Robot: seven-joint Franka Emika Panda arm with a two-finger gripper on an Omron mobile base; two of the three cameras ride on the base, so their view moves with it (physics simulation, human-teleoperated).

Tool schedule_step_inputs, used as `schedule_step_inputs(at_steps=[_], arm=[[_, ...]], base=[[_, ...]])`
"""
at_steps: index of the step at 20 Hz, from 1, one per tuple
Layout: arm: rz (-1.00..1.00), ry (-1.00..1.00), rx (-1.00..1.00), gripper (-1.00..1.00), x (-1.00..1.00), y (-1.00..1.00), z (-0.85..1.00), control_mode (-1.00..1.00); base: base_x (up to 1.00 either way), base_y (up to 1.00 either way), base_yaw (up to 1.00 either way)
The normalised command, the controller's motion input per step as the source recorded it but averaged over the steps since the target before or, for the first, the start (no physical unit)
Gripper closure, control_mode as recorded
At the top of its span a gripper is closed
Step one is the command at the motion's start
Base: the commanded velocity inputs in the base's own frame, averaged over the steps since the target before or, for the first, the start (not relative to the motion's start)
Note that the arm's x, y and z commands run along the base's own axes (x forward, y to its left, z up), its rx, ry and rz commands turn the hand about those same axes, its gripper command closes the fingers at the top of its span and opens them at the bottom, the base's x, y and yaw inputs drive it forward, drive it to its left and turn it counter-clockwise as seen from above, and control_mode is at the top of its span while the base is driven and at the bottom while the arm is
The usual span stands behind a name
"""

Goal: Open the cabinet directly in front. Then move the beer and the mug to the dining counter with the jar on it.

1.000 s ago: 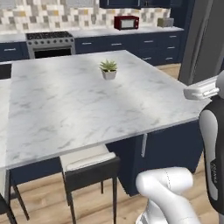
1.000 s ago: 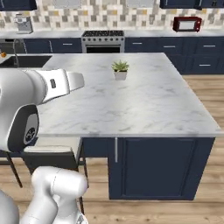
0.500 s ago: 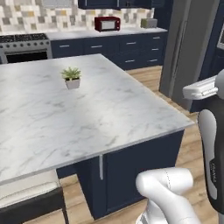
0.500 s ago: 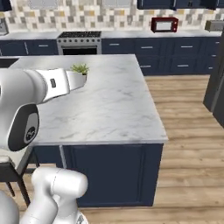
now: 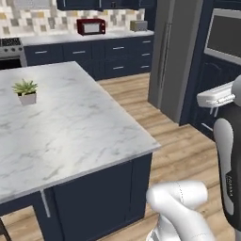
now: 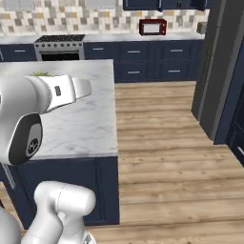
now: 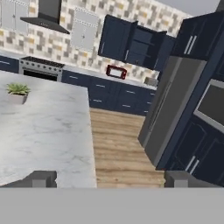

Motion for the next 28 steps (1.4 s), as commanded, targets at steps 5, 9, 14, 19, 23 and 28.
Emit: schedule_step_inputs(at_steps=[5,9,14,19,23,28], arm=[[0.00,0.00,0.00,-1.00,0.00,0.00,0.00,1.00],[0.00,0.00,0.00,-1.00,0.00,0.00,0.00,1.00],[0.00,0.00,0.00,-1.00,0.00,0.00,0.00,1.00],[0.00,0.00,0.00,-1.00,0.00,0.00,0.00,1.00],[0.00,0.00,0.00,-1.00,0.00,0.00,0.00,1.00],[0.00,0.00,0.00,-1.00,0.00,0.00,0.00,1.00]], base=[[0.44,-1.00,-0.06],[0.64,-1.00,-0.04],[0.98,-1.00,0.00],[1.00,-0.15,0.02],[1.00,0.23,0.05],[1.00,0.46,0.08]])
